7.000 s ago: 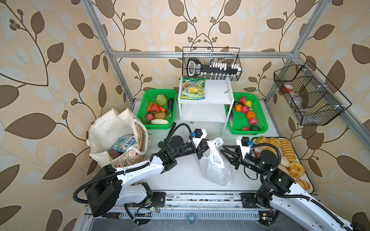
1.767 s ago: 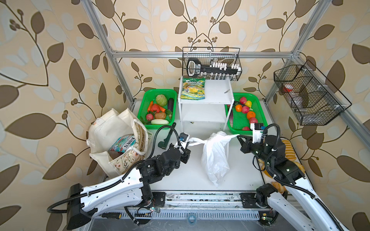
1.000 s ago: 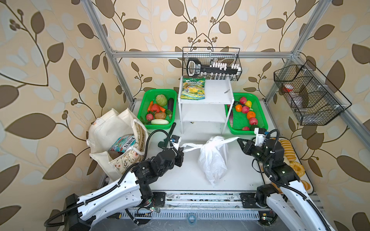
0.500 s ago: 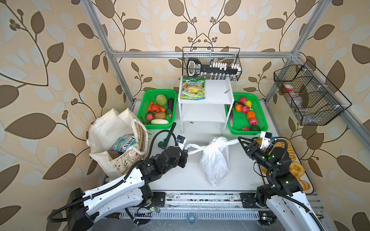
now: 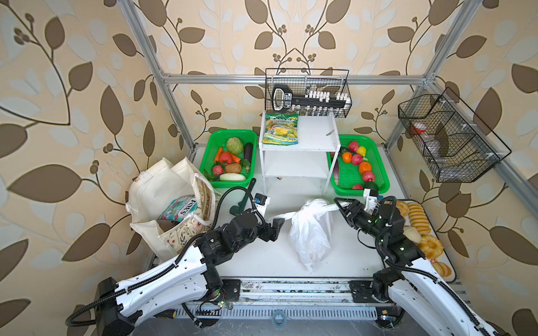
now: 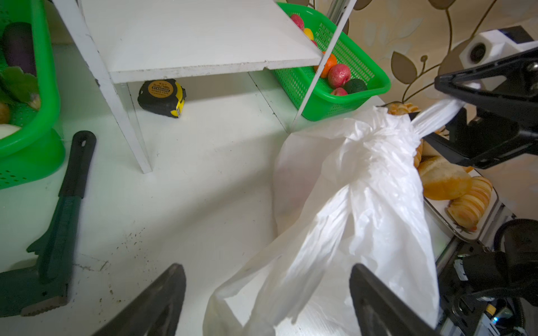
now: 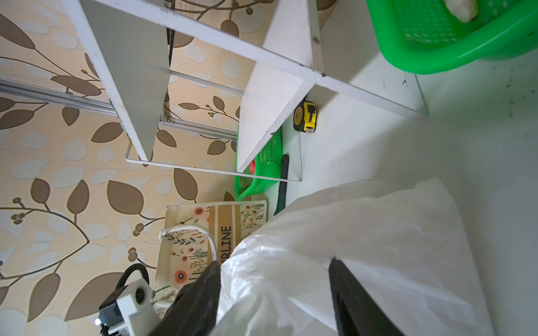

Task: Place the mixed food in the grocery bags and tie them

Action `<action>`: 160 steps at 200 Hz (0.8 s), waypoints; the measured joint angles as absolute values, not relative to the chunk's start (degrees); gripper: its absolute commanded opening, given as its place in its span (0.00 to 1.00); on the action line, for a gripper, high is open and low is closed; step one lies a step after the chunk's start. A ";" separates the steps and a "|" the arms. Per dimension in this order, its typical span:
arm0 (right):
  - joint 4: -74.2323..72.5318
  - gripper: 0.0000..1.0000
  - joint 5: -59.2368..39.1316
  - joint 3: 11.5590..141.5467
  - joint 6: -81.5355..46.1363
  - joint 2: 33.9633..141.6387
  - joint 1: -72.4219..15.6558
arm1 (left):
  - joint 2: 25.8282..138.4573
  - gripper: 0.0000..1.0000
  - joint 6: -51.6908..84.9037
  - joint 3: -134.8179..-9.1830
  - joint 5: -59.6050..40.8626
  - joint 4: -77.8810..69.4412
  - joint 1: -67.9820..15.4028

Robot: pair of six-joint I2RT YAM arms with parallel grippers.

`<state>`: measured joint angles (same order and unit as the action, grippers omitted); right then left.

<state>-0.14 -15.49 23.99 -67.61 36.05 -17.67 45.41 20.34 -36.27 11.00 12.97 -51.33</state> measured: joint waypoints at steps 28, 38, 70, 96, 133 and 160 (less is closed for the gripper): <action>-1.52 0.61 -15.00 23.99 -68.18 36.07 -17.65 | 47.72 0.99 21.69 -39.42 7.68 13.50 -46.57; -1.91 0.61 -14.98 23.97 -68.53 36.10 -17.65 | 48.73 0.99 22.92 -40.14 4.45 13.85 -43.51; -2.90 0.61 -14.96 23.59 -69.56 36.60 -17.65 | 53.91 0.99 28.32 -44.45 -6.09 18.33 -34.92; -3.42 0.61 -14.98 23.20 -70.13 37.08 -17.65 | 56.95 0.99 31.03 -47.03 -12.16 21.19 -33.30; -4.93 0.62 -15.00 23.14 -70.76 38.24 -17.67 | 59.18 0.99 34.81 -46.92 -18.15 22.11 -33.30; -5.87 0.61 -14.98 22.98 -70.96 38.37 -17.67 | 59.55 0.99 37.15 -46.06 -20.53 22.20 -33.30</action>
<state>-5.87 -14.98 22.98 -70.96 38.37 -17.67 59.55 37.15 -46.06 -20.53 22.20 -33.30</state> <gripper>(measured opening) 0.614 0.988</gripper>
